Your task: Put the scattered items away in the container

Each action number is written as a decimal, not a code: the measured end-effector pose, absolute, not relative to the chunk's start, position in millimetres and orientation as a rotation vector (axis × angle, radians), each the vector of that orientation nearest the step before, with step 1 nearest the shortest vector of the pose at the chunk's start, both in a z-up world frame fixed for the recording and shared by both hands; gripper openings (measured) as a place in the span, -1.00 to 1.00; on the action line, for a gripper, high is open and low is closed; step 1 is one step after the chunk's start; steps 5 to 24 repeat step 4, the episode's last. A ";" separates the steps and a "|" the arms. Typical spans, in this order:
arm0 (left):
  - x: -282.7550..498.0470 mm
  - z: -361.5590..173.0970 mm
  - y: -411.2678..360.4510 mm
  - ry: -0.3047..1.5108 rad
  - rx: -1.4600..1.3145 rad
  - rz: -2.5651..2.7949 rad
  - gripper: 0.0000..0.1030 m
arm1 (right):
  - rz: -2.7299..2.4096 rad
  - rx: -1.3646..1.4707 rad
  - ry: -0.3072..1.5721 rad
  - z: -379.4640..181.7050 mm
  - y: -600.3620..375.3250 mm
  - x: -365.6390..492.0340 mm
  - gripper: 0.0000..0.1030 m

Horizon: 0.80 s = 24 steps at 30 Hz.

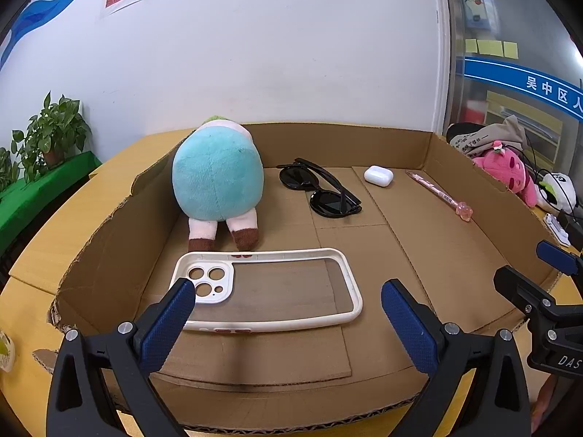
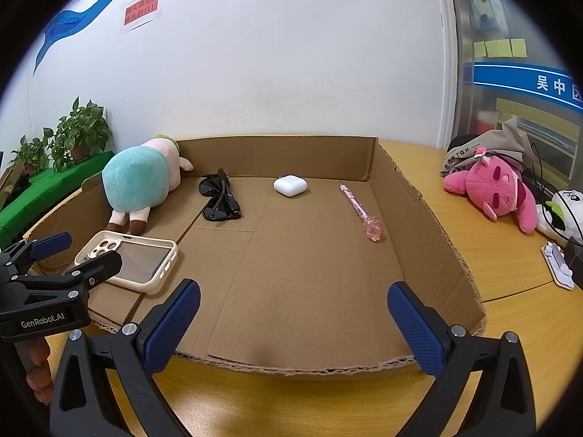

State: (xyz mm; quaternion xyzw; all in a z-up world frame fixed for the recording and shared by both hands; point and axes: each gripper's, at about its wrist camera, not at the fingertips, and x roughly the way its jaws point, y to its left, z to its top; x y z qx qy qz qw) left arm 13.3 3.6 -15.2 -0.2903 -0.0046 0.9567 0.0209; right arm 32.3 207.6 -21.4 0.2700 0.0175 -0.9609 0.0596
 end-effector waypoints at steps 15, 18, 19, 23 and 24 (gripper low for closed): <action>13.4 -15.3 3.7 -0.015 -0.900 2.966 1.00 | -2.910 0.818 0.053 -21.3 207.5 32.4 0.98; 13.4 -15.3 3.7 -0.015 -0.900 2.966 1.00 | -2.910 0.818 0.053 -21.3 207.5 32.4 0.98; 13.4 -15.3 3.7 -0.015 -0.900 2.966 1.00 | -2.910 0.818 0.053 -21.3 207.5 32.4 0.98; 13.4 -15.3 3.7 -0.015 -0.900 2.966 1.00 | -2.910 0.818 0.053 -21.3 207.5 32.4 0.98; 13.4 -15.3 3.7 -0.015 -0.900 2.966 1.00 | -2.910 0.818 0.053 -21.3 207.5 32.4 0.98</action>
